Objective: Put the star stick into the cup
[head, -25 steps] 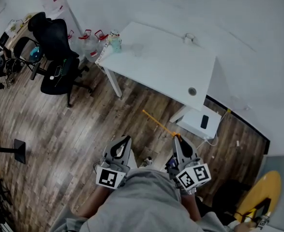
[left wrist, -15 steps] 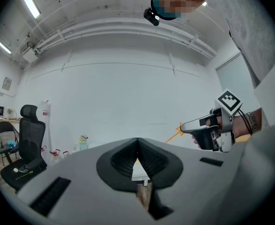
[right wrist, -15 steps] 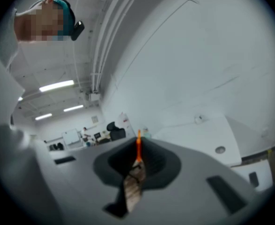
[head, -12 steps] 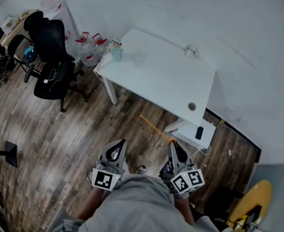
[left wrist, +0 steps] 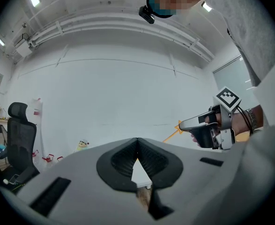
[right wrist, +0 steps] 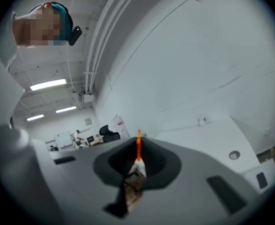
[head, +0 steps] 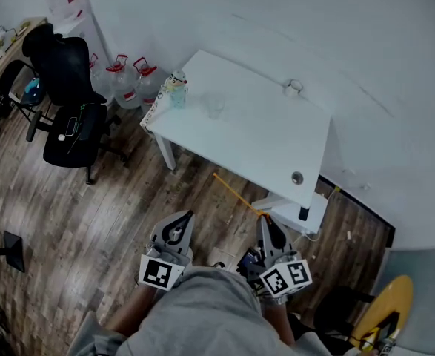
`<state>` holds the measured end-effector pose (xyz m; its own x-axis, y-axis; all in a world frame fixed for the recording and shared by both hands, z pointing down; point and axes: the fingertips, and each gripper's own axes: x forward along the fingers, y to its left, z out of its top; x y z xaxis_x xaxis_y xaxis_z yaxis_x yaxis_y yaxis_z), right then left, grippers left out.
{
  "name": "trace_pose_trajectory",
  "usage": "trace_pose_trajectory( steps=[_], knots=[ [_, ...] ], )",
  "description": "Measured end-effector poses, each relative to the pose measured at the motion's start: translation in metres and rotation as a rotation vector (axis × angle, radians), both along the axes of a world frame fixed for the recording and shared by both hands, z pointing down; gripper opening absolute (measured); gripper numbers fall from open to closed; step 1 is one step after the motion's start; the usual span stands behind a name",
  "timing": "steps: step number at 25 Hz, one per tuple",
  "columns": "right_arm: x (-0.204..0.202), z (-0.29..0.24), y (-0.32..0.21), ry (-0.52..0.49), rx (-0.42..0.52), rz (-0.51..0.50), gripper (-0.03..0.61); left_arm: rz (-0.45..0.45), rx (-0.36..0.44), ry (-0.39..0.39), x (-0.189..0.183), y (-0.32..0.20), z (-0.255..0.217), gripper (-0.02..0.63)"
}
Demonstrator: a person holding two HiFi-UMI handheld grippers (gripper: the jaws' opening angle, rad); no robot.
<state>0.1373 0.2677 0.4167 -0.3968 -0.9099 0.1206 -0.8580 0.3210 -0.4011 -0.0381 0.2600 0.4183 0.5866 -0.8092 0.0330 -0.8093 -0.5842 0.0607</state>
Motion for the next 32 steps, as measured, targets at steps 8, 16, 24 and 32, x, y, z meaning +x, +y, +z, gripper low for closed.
trace_pose_trajectory(
  steps=[8, 16, 24, 32],
  knots=[
    [-0.045, -0.003, -0.039, -0.009, 0.008, 0.033, 0.046, 0.02, -0.002, -0.01, -0.05, -0.039, 0.002, 0.029],
    [-0.076, -0.001, -0.058, 0.011, -0.017, 0.02, 0.046, 0.012, -0.012, 0.002, -0.08, -0.053, 0.008, 0.029],
    [-0.074, 0.006, -0.086, 0.011, -0.026, 0.018, 0.046, -0.007, -0.027, -0.003, -0.084, -0.072, 0.019, 0.029],
    [-0.062, 0.016, -0.138, -0.012, -0.049, 0.02, 0.046, -0.07, -0.035, -0.021, -0.09, -0.112, 0.018, 0.029]
  ],
)
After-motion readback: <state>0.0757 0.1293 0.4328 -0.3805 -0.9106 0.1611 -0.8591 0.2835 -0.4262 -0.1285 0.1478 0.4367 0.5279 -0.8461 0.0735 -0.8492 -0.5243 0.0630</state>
